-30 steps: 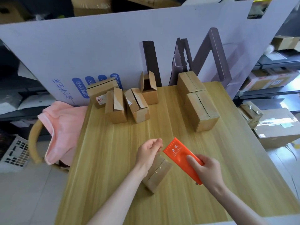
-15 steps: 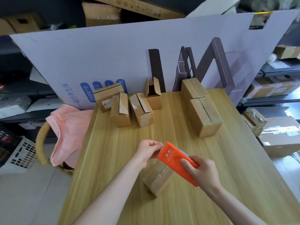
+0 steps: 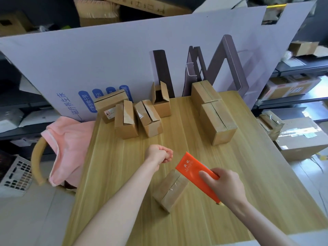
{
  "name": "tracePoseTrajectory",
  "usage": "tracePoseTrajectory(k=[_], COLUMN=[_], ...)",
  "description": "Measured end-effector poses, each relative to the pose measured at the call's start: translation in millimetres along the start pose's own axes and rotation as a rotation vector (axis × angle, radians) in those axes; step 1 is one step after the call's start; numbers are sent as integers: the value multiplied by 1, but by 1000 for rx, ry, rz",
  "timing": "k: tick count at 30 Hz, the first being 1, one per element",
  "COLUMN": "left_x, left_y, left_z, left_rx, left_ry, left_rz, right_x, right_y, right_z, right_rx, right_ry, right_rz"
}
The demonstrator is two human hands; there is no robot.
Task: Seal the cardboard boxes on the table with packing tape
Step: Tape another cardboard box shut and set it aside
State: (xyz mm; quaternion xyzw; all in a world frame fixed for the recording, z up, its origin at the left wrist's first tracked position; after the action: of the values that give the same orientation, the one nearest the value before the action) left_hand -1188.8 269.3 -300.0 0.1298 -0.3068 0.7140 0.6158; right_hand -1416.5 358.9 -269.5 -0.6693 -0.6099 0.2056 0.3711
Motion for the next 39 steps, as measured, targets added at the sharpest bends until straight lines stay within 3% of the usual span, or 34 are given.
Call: tracePoseTrajectory(k=[8, 16, 24, 31, 35, 37, 39], left_x=[-23, -44, -64, -62, -60, -53, -43], left_y=[-1, 18, 26, 40, 35, 26, 28], left_z=[-29, -63, -101, -123, -136, -131, -131], left_rx=[-59, -150, -226, -230, -224, -236, -307], left_ry=[-45, -61, -124, -16, -107, 6, 129], left_rz=[79, 102, 151, 179, 226, 305, 239], right_x=[13, -17, -32, -36, -36, -39, -44], right_y=[-14, 19, 55, 66, 67, 68, 68], right_z=[58, 83, 86, 79, 78, 75, 71], right_rx=[45, 292, 409, 415, 436, 477, 512], right_ry=[123, 208, 246, 266, 229, 187, 151], right_rz=[-49, -145, -208, -244, -217, -199, -187])
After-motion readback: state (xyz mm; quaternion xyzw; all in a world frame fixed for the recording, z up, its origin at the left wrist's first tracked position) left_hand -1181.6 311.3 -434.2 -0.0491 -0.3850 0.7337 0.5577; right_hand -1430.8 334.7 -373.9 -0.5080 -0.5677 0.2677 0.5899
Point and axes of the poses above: each hand's wrist, its own x-axis away from the middle knuckle, its own y-axis out of the palm, z = x × y, the point moved 4 cm from there along -x, towards the middle knuckle, and after that the axes turned 1 degree about -y, right-handed, at the moved point
